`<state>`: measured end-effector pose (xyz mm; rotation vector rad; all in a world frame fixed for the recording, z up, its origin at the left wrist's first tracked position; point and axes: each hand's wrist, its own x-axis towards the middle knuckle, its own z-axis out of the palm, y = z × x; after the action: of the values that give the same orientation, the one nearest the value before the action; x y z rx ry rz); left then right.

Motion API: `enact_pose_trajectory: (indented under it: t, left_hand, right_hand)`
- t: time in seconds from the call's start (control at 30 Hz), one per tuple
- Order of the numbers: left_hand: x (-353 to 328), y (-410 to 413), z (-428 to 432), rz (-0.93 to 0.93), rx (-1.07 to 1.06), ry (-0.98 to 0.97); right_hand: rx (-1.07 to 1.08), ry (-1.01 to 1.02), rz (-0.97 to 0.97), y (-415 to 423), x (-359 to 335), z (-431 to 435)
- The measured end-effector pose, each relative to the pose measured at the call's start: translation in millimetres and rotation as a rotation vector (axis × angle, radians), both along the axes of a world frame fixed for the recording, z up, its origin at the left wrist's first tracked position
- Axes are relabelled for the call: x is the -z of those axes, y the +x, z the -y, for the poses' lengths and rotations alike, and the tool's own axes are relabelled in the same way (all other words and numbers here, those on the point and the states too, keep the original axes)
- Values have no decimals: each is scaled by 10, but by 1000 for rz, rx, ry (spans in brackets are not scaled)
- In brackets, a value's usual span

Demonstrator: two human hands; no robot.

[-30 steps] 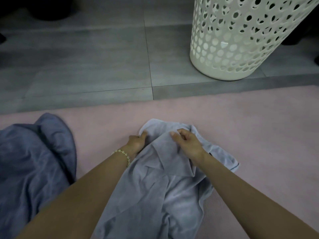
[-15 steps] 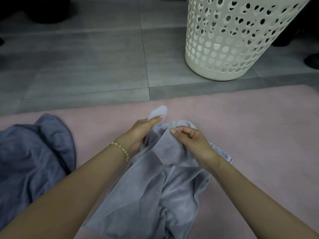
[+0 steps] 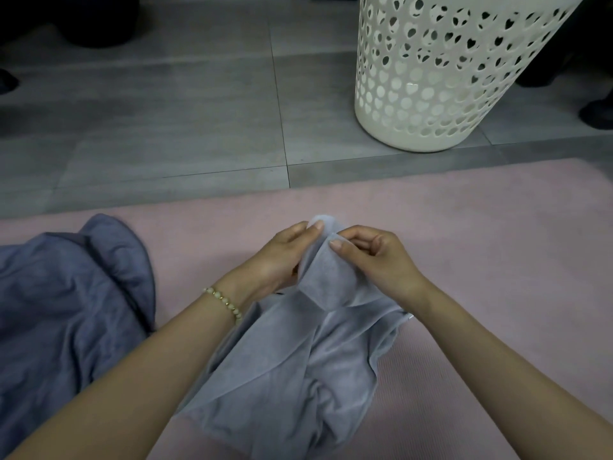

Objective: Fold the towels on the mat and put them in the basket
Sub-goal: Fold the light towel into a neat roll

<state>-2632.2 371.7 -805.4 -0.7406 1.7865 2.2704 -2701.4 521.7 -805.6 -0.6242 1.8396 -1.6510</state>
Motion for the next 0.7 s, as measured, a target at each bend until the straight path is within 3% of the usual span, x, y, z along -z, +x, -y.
enact_pose_trajectory:
  t: [0.13,0.33,0.47,0.57,0.7]
  left_hand:
    - [-82,-9,-8,-113,-49,-215]
    - [-135,-3,-54,-89,106,-249]
    - [-83,-15,-124,-173,196,-293]
    - [37,-68,-142,-232,107,-397]
    - [287,-157,-102,-222,-123,-593]
  right_hand:
    - [-18,-13,-88,-12,-131,4]
    - [127,-16,-209,-100,-153,15]
    - [194,-17,-155,-150,-64,-25]
    - [293,8,26,-255,93,-118]
    - [531,358,-2,-483,582,-595]
